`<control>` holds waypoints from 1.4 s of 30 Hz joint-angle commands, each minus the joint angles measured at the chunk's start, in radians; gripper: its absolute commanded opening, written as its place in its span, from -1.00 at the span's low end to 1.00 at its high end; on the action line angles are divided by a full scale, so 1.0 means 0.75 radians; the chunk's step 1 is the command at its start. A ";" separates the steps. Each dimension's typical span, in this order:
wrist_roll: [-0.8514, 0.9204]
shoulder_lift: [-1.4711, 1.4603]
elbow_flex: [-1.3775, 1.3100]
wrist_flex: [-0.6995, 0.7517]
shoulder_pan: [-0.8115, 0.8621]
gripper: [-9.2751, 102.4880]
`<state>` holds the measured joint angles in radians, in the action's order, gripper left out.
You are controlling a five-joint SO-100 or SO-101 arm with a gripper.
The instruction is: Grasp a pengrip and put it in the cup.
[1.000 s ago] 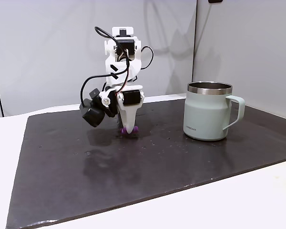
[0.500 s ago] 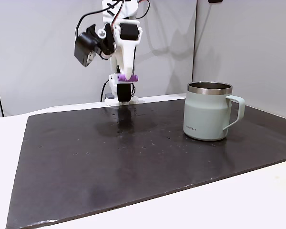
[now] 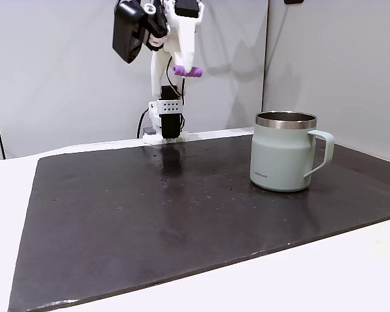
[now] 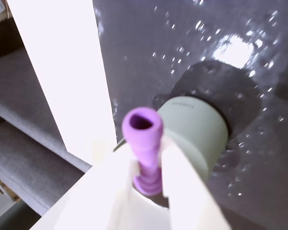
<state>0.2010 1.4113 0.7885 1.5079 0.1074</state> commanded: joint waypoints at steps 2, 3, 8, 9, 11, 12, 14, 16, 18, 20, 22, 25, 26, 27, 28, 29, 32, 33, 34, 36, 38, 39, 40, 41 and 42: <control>-0.125 0.049 -0.131 -0.078 -0.133 -0.83; -0.155 0.045 -0.137 -0.090 -0.155 -0.83; -0.311 0.020 -0.147 -0.186 -0.247 -0.83; -0.344 0.012 -0.151 -0.202 -0.266 -0.83; -0.417 -0.004 -0.153 -0.241 -0.305 -0.83; -0.452 -0.014 -0.153 -0.260 -0.323 -0.83; -0.513 -0.033 -0.143 -0.305 -0.348 -0.83; -0.560 -0.059 -0.143 -0.348 -0.370 -0.83; -0.565 -0.074 -0.149 -0.372 -0.407 -0.83; -0.565 -0.086 -0.162 -0.387 -0.456 -0.83; -0.565 -0.096 -0.170 -0.387 -0.505 -0.83; -0.565 -0.110 -0.170 -0.387 -0.569 -0.83; -0.565 -0.117 -0.170 -0.387 -0.585 -0.83; -0.567 -0.121 -0.168 -0.387 -0.597 -0.83; -0.567 -0.127 -0.168 -0.385 -0.610 -0.83; -0.567 -0.131 -0.166 -0.382 -0.620 -0.83; -0.567 -0.135 -0.155 -0.378 -0.630 -0.83; -0.567 -0.135 -0.153 -0.378 -0.630 -0.83; -0.567 -0.135 -0.153 -0.378 -0.630 -0.83; -0.567 -0.135 -0.155 -0.370 -0.624 -0.83; -0.562 -0.133 -0.157 -0.346 -0.620 -0.83; -0.562 -0.133 -0.157 -0.329 -0.620 -0.83; -0.562 -0.131 -0.157 -0.317 -0.620 -0.83; -0.562 -0.129 -0.157 -0.305 -0.620 -0.83; -0.562 -0.127 -0.160 -0.295 -0.620 -0.83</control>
<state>-0.2163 1.2947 0.7885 1.2686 -0.3559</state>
